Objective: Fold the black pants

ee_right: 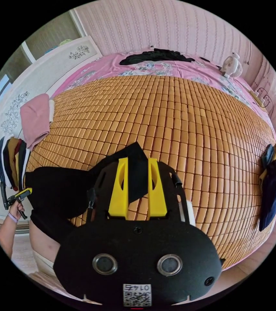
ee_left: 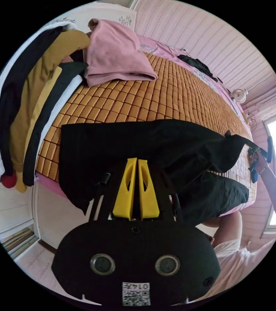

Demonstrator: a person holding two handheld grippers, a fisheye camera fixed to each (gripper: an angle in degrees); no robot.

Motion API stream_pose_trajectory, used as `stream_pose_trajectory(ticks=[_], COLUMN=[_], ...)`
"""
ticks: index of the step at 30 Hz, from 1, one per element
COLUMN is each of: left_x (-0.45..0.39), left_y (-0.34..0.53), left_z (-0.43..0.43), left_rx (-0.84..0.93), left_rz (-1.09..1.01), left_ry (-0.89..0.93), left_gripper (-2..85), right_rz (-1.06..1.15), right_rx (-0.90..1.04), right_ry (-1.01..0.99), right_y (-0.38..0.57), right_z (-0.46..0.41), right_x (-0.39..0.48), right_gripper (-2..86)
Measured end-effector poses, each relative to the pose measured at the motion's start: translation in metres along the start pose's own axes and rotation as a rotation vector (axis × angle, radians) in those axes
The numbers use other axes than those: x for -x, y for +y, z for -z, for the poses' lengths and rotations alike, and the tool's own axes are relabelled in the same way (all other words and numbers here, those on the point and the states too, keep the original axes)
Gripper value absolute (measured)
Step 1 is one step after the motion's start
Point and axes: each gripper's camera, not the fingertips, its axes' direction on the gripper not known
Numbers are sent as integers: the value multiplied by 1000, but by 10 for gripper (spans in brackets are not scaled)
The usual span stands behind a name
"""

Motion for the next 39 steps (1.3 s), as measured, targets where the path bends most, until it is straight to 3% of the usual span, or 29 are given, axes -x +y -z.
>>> stream_pose_trajectory(ticks=[4, 9, 14, 16, 18, 20, 24, 30, 35, 39], left_x=[-10, -7, -36, -47, -47, -44, -32, -18, 13, 44], left_y=[5, 1, -18, -25, -26, -24, -20, 1, 23, 28], left_z=[-18, -25, -32, -36, -38, -38, -34, -2, 16, 12], left_rx=[-75, -80, -22, 2, 9, -8, -40, -170, -221, -236], left_rz=[-35, -26, -204, -245, -245, -240, -149, -76, 39, 182], left_ry=[-44, 7, -122, -164, -155, -128, -30, 49, -59, -79], left_gripper=[-10, -10, -10, -10, -10, -10, -9, 9, 69, 110], right_rz=[2, 90, -79, -104, -202, -282, -332, -351, -274, -212], right_rx=[87, 62, -309, -413, -488, -409, -251, -195, -47, -2], right_ry=[-28, -119, -136, -71, 122, 171, 40, -57, 70, 162], right_y=[-8, 3, 66, 103, 151, 175, 192, 154, 115, 114], right_z=[-34, -13, 105, 138, 154, 147, 115, 72, 23, 13], right_x=[0, -15, -68, -83, -107, -128, -139, -114, -82, -71], right_gripper=[68, 24, 12, 8, 10, 16, 78, 128, 113, 30])
